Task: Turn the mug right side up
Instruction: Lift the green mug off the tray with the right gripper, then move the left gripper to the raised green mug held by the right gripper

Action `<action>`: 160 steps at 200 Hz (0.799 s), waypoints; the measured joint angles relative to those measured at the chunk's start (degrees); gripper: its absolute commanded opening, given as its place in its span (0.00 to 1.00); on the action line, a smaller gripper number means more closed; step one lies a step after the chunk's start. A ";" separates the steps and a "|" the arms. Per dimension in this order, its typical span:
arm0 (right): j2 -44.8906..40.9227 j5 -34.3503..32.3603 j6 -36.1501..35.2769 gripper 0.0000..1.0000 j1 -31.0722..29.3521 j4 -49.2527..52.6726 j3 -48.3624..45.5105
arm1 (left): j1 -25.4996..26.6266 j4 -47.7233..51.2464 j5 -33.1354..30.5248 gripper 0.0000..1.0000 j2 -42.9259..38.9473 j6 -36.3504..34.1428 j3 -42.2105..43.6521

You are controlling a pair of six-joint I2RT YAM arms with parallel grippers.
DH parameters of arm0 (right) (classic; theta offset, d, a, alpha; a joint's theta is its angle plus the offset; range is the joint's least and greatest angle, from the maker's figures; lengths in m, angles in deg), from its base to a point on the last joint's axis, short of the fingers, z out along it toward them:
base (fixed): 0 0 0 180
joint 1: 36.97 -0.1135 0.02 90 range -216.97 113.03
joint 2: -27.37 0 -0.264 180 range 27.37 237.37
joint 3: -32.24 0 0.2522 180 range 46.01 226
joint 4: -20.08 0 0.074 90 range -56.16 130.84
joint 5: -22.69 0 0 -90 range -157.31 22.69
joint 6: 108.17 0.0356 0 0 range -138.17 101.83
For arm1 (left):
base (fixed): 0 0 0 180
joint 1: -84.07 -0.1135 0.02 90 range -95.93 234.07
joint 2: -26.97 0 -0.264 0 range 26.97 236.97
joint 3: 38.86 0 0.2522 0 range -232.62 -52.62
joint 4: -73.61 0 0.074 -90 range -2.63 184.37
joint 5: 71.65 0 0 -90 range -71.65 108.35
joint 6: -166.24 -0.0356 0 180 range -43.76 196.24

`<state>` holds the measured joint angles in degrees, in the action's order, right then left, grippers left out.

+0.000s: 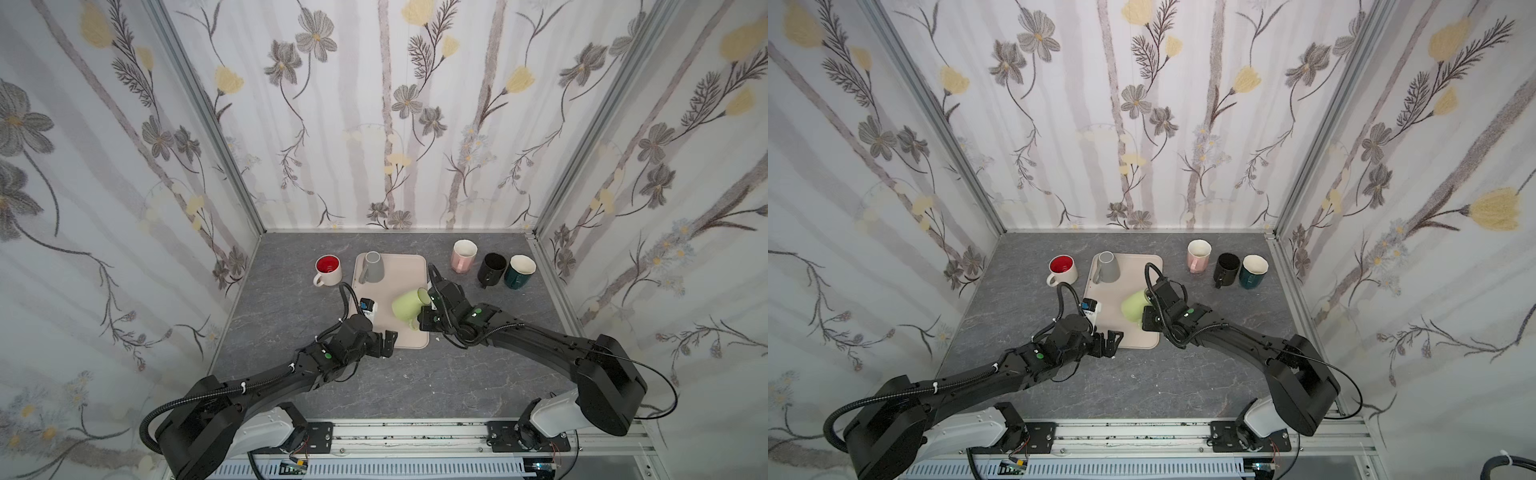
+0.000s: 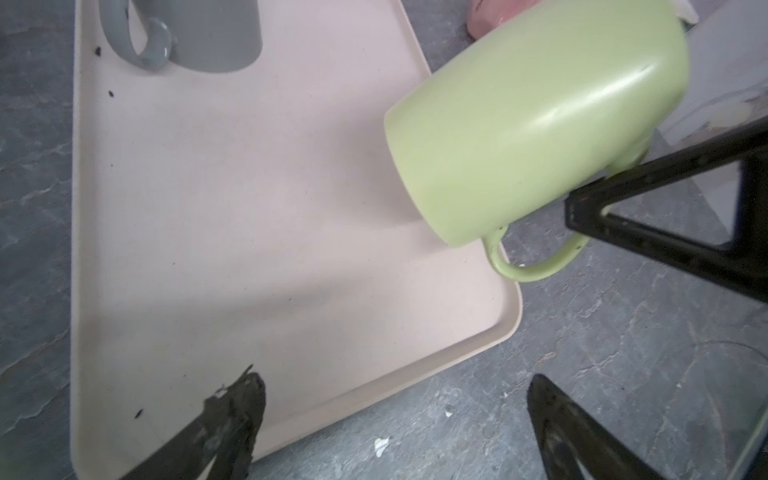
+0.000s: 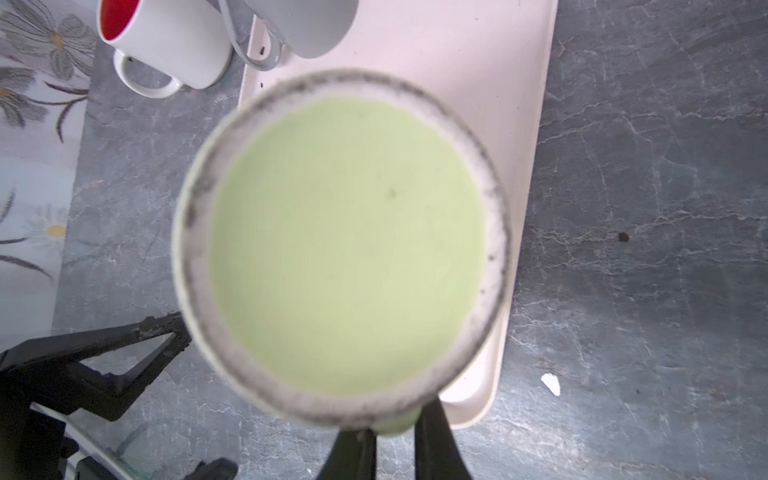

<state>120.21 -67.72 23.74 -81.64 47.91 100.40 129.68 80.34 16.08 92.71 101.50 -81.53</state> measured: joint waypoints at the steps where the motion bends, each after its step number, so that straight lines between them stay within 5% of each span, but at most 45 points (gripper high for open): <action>1: -0.07 0.04 0.02 0.00 0.00 -0.09 0.00 | 0.00 0.00 0.07 1.00 -0.07 0.04 -0.09; 63: -5.27 0.42 -1.16 0.00 0.37 -3.58 -0.09 | -0.66 0.15 3.06 1.00 -6.97 4.35 -5.05; 160: -14.08 9.11 -2.71 0.00 1.51 -13.73 -3.04 | -2.19 -10.08 17.59 0.99 -7.91 10.58 -5.35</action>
<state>106.13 -58.60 21.03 -80.13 34.18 97.36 127.49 70.27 33.68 84.80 112.08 -86.88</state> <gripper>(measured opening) 0.131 0.997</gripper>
